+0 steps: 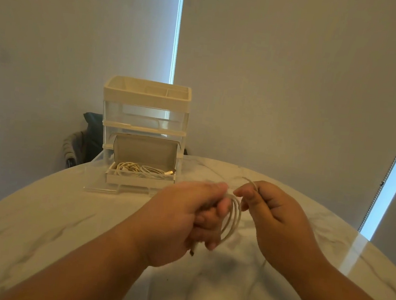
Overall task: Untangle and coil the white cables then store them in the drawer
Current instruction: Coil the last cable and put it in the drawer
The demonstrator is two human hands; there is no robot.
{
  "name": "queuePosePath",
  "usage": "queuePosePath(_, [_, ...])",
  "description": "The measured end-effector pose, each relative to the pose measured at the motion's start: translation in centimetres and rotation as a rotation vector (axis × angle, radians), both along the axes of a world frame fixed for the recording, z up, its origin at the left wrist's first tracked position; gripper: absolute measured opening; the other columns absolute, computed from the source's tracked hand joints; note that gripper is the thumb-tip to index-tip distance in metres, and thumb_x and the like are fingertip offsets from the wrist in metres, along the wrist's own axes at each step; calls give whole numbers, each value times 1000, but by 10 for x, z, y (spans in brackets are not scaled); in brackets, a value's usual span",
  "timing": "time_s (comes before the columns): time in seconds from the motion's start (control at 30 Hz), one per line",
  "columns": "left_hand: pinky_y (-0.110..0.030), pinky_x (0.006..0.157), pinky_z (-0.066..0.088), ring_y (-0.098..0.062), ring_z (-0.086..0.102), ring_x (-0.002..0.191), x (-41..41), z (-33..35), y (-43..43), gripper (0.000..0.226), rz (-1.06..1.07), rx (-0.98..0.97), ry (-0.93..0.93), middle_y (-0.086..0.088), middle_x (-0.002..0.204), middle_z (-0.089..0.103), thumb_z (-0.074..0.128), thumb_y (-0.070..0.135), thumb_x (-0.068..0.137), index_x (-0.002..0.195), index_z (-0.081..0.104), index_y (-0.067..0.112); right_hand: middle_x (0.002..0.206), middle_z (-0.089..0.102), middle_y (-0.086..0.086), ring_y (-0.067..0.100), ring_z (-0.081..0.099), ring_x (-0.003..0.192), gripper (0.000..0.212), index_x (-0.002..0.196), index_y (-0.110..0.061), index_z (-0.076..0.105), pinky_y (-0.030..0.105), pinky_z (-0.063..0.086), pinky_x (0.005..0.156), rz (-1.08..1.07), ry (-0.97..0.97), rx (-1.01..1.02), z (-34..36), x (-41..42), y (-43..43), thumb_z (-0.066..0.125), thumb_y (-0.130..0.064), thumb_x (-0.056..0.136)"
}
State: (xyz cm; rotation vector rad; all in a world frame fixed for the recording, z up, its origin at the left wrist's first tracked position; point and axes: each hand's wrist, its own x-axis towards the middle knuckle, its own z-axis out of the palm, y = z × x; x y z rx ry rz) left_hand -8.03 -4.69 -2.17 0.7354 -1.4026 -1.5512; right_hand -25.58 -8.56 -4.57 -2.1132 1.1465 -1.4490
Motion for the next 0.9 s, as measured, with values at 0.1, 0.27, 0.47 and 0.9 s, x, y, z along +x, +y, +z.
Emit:
queuePosePath(0.1, [-27, 47, 38, -11, 22, 41, 5, 6, -3, 32, -19, 58, 278, 6, 47, 20, 47, 31, 85, 59, 55, 14, 61, 58, -13, 1, 50, 56, 41, 69, -46, 62, 13, 38, 56, 47, 39, 149, -9, 4, -4, 44, -33, 103])
queuePosePath(0.27, [-26, 44, 32, -9, 21, 36, 13, 7, -10, 33, 90, 76, 401, 8, 46, 19, 48, 29, 86, 57, 53, 15, 61, 49, -3, 11, 41, 55, 34, 84, -37, 72, 23, 36, 53, 183, -104, 404, -18, 12, -4, 44, -31, 104])
queuePosePath(0.47, [-26, 44, 31, -8, 21, 36, 19, 4, -17, 39, 169, 86, 429, 8, 45, 21, 43, 28, 96, 60, 51, 15, 62, 44, 9, 19, 44, 49, 22, 97, -2, 64, 34, 47, 51, 393, -628, 782, -13, 16, -3, 44, -10, 101])
queuePosePath(0.9, [-27, 51, 34, -9, 24, 43, 28, 9, -20, 35, 245, 144, 672, 8, 52, 24, 44, 27, 96, 67, 58, 14, 67, 54, 7, 14, 38, 45, 33, 91, -18, 74, 24, 27, 42, 307, -230, 773, -36, 21, -8, 46, -6, 102])
